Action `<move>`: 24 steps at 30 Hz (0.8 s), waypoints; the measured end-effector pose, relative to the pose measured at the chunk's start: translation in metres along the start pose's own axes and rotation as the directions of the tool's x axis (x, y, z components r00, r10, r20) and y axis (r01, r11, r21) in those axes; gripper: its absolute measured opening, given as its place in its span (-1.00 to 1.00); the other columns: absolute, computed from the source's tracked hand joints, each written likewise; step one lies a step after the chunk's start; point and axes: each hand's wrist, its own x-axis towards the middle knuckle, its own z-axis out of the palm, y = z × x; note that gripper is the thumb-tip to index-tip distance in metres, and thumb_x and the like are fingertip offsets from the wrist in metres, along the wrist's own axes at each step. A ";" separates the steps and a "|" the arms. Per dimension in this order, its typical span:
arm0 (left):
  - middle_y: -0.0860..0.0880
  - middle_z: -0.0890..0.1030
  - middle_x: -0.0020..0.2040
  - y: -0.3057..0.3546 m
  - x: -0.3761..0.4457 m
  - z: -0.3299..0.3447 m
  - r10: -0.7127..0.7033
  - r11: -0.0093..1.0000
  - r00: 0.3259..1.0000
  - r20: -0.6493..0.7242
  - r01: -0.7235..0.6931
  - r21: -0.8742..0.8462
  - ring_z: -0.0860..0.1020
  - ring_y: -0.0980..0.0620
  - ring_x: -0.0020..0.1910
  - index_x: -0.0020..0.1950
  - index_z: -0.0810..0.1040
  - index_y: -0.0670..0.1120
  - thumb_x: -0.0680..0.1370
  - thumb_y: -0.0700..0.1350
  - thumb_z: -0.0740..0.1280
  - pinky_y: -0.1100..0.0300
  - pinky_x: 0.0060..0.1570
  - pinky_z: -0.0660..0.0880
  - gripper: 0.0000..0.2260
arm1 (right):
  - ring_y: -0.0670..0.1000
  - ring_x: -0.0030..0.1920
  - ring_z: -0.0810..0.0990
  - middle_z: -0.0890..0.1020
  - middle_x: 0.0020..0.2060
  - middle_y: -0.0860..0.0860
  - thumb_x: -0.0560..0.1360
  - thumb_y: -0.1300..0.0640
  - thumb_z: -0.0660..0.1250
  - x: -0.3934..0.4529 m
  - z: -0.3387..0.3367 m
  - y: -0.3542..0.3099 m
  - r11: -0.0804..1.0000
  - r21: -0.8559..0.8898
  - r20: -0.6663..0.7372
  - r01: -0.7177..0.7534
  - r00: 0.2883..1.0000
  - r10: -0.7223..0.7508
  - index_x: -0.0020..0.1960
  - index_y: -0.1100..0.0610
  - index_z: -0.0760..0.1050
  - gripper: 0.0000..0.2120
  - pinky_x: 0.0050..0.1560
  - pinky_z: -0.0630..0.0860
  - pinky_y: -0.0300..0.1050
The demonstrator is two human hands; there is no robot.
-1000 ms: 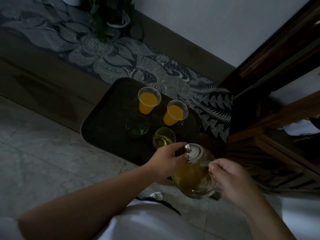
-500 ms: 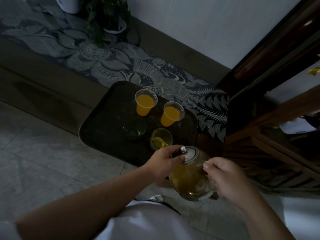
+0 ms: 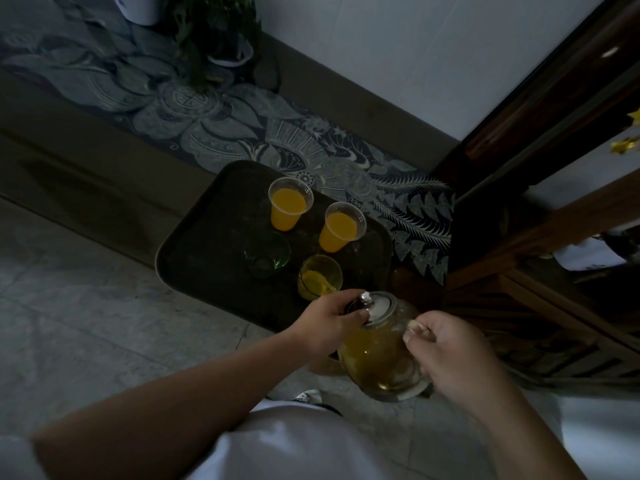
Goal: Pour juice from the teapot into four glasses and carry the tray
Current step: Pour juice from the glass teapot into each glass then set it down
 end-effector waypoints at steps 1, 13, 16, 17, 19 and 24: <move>-0.05 0.66 0.10 0.000 0.000 0.000 0.001 1.000 1.000 -0.003 -0.001 -0.009 0.60 -0.05 0.16 0.22 0.60 0.10 0.49 0.02 0.32 -0.21 0.28 0.46 -0.70 | -0.05 -0.45 0.45 0.46 -0.48 -0.05 0.49 0.09 0.30 -0.001 0.000 -0.001 1.000 -0.017 -0.011 0.004 1.000 -0.004 -0.26 0.10 0.51 -0.83 -0.40 0.39 -0.06; 0.03 0.67 0.12 0.000 0.006 0.000 -0.019 1.000 1.000 0.016 0.018 0.014 0.60 0.01 0.18 0.27 0.58 0.10 0.51 0.08 0.29 -0.17 0.30 0.46 -0.66 | -0.14 -0.32 0.58 0.59 -0.32 -0.08 0.55 0.00 0.25 -0.002 0.002 -0.006 0.964 -0.252 -0.149 0.088 0.980 -0.129 -0.06 0.00 0.50 -0.90 -0.37 0.50 -0.17; 0.04 0.67 0.13 0.000 0.008 -0.001 -0.025 1.000 1.000 0.010 0.025 0.019 0.59 0.03 0.19 0.29 0.57 0.10 0.51 0.10 0.28 -0.15 0.31 0.45 -0.64 | -0.17 -0.34 0.52 0.54 -0.35 -0.10 0.56 0.02 0.24 -0.001 0.003 -0.006 0.940 -0.321 -0.163 0.112 0.972 -0.171 -0.10 0.00 0.48 -0.90 -0.43 0.31 -0.30; 0.03 0.67 0.13 0.001 0.008 -0.001 -0.026 1.000 1.000 0.006 0.026 0.013 0.59 0.03 0.19 0.29 0.57 0.10 0.50 0.09 0.29 -0.15 0.31 0.46 -0.64 | -0.17 -0.34 0.51 0.54 -0.35 -0.11 0.56 0.02 0.23 -0.001 0.004 -0.006 0.935 -0.335 -0.166 0.114 0.970 -0.178 -0.10 0.00 0.47 -0.90 -0.43 0.30 -0.30; 0.03 0.67 0.13 0.001 0.008 -0.002 -0.028 1.000 1.000 0.001 0.028 0.010 0.59 0.02 0.18 0.29 0.57 0.09 0.51 0.08 0.29 -0.15 0.31 0.46 -0.65 | -0.17 -0.34 0.51 0.54 -0.35 -0.11 0.56 0.00 0.23 0.001 0.004 -0.005 0.924 -0.364 -0.171 0.117 0.967 -0.189 -0.10 -0.01 0.48 -0.89 -0.42 0.31 -0.27; 0.02 0.67 0.12 0.001 0.006 -0.004 -0.019 1.000 1.000 -0.021 0.019 0.013 0.59 0.03 0.17 0.28 0.58 0.09 0.58 0.00 0.29 -0.14 0.31 0.45 -0.72 | -0.18 -0.33 0.49 0.52 -0.35 -0.13 0.55 0.01 0.23 0.003 0.006 -0.003 0.891 -0.427 -0.181 0.154 0.951 -0.251 -0.14 -0.02 0.45 -0.90 -0.43 0.26 -0.28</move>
